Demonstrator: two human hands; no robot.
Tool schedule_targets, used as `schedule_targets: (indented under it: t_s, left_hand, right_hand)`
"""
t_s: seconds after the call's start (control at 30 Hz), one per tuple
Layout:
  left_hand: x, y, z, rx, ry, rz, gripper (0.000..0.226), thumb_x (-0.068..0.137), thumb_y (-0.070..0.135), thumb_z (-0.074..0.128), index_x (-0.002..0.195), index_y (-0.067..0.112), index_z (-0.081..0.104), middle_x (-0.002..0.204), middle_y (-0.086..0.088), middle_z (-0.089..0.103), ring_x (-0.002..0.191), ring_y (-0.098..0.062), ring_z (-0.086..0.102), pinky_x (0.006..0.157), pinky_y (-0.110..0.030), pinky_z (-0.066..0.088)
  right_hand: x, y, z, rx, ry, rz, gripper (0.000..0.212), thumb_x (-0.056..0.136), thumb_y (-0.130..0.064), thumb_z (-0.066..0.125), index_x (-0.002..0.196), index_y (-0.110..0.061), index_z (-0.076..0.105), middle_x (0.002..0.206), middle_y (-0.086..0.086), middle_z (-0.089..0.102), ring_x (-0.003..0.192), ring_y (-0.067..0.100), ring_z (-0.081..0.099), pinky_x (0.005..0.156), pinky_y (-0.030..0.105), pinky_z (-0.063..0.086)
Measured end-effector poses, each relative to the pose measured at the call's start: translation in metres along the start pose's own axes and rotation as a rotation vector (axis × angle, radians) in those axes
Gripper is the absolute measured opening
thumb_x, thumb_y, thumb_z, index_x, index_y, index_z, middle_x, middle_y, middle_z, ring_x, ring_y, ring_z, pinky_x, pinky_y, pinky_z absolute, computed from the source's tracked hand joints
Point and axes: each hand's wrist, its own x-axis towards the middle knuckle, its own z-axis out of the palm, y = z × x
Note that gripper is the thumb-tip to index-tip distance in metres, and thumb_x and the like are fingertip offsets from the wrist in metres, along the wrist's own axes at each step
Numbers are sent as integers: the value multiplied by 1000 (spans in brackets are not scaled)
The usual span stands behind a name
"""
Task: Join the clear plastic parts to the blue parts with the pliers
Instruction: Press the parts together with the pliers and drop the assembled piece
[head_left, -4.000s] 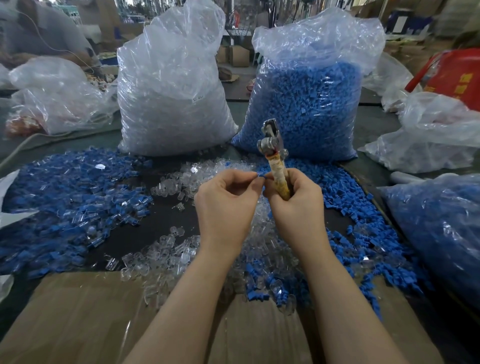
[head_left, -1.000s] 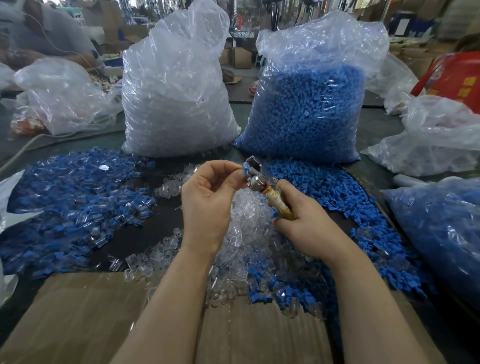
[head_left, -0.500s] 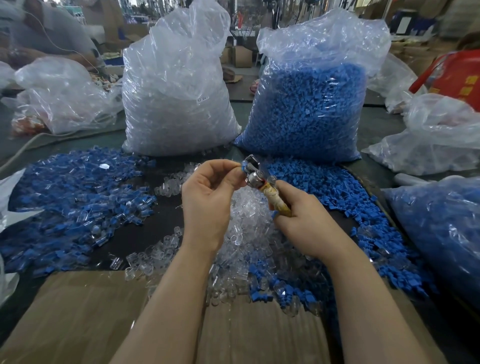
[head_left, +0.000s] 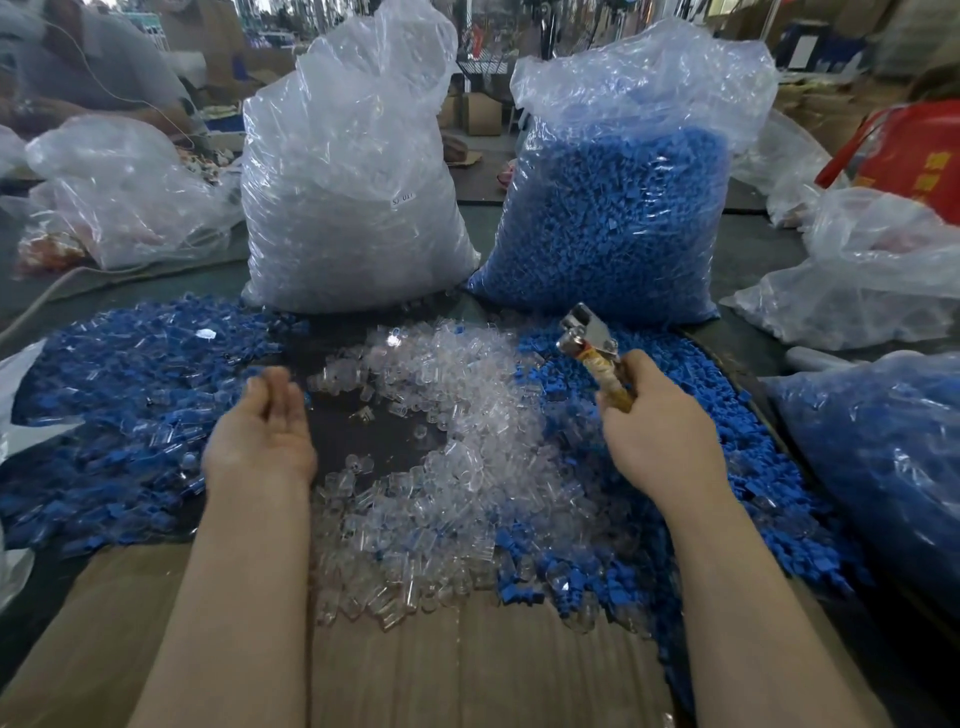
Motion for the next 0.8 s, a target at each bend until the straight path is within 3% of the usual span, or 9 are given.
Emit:
schedule_targets:
  t_s: [0.1,0.23,0.37,0.43,0.57,0.73,0.8]
  left_hand:
    - [6,12,-7,-142,30,-5,8,98,6,55,97,6,62,84,-2,69,66,-6,70,58,-16,55]
    - [8,19,-9,-371,22,11,7,96,1,56,99,2,63,87,-7,70,64,-12,70,52,-21,55]
    - [10,17,-8,-295,-32,52,14,102,11,50,94,8,60,105,-8,67,74,-11,68,80,-24,59]
    - [12,15,-7,-185,-67,45,13,102,14,51,106,7,61,103,-5,69,76,-10,71,75,-22,59]
    - [9,2,0,543,-201,116,10,95,15,63,104,14,68,88,4,74,67,-1,68,63,-17,54]
    - [-4,-24,-1,1416,-525,361,14,85,16,74,91,29,71,87,9,72,81,-5,65,69,-21,46]
    - [-5,-35,-3,1670,-607,437,18,85,17,74,97,29,72,85,16,67,81,-2,63,72,-22,45]
  right_hand:
    - [-1,5,-1,-74,84,125,20,95,-23,51,114,-28,45,73,-1,50,59,20,45,48,29,29]
    - [-2,11,-2,-109,90,268,13,95,-25,55,101,-17,49,69,0,43,56,17,38,47,28,22]
    - [-3,14,-1,-193,58,331,18,93,-26,59,90,-14,45,66,2,39,54,18,34,45,28,22]
    - [-4,15,1,-238,30,329,20,93,-25,60,85,-15,43,65,1,39,53,17,34,45,28,22]
    - [-4,17,5,-292,-35,304,14,93,-23,58,91,-16,46,70,1,41,56,19,37,46,29,25]
    - [-4,14,5,-316,-63,233,15,92,-24,58,104,-21,49,84,1,47,61,21,40,46,29,24]
    - [-4,13,7,-311,-58,210,14,93,-23,57,104,-19,50,90,3,51,64,22,43,46,29,24]
